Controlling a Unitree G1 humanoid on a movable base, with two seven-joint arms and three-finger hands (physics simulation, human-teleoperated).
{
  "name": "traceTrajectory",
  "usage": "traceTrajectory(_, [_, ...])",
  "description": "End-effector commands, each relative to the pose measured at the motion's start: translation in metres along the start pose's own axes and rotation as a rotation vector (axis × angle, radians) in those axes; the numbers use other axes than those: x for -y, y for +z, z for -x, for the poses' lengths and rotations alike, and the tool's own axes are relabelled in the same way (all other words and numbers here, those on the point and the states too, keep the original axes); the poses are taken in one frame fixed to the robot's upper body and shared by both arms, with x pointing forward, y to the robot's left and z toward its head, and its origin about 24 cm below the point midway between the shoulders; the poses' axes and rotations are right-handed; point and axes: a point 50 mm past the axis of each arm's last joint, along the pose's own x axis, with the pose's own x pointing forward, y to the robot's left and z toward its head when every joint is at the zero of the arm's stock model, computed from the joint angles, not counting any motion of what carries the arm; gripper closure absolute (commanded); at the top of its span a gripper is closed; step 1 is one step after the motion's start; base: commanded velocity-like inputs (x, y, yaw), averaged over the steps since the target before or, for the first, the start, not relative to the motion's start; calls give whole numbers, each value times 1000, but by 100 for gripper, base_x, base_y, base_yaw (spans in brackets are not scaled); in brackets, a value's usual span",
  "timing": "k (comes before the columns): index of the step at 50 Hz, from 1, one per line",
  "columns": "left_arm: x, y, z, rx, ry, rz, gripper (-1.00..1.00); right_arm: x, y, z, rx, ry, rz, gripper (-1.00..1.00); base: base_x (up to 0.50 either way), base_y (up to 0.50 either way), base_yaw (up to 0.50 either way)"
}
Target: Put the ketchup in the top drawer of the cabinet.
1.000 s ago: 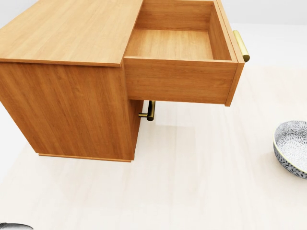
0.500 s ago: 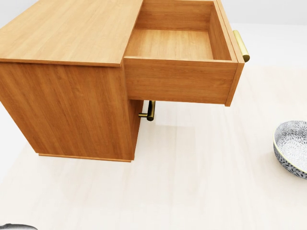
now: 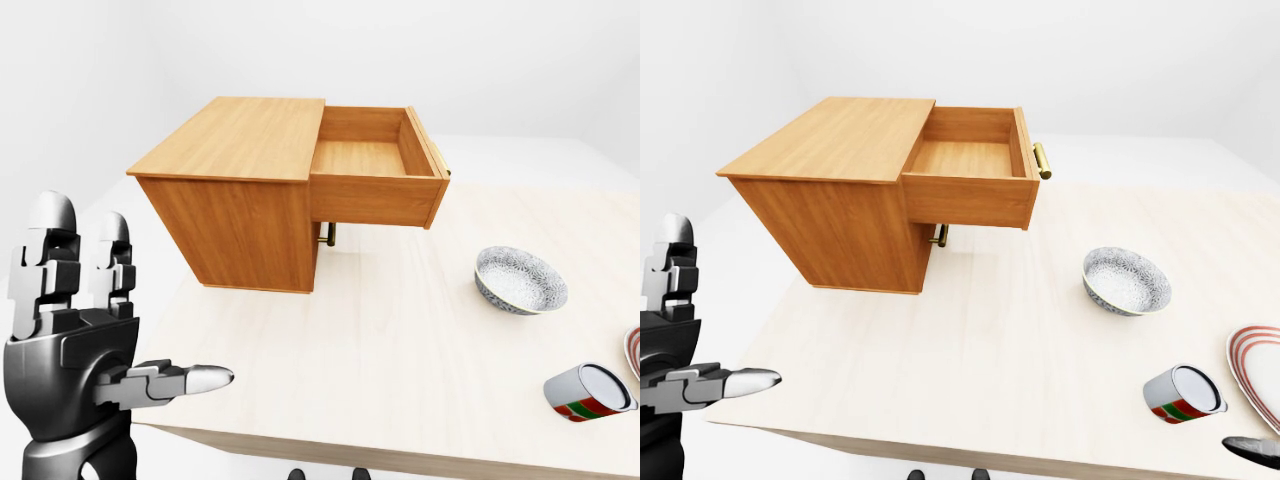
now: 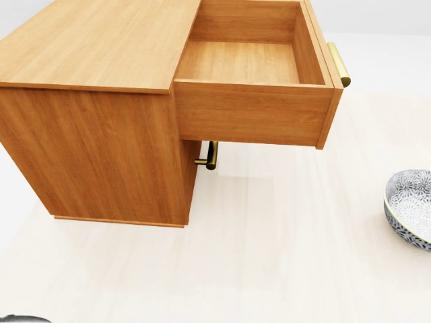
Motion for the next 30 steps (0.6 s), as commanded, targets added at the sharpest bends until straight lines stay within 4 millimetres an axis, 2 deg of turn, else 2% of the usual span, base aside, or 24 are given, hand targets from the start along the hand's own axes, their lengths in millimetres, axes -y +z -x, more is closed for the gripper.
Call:
traceTrajectory(1, [0, 0, 0, -2, -1, 0, -100, -21, -8, -10, -33, 93, -27, -100, 0, 0, 0])
traceTrajectory(14, [0, -1, 1, -7, -1, -1, -100, -46, -46, -13, -166, 215, -134, -100, 0, 0, 0])
traceTrajectory(21, [0, -2, 1, -10, 0, 0, -100, -54, -54, -15, -190, 253, -162, -100, 0, 0, 0])
traceTrajectory(30, [0, -1, 1, -7, 1, 0, -100, -52, -54, -17, -187, 253, -156, -100, 0, 0, 0])
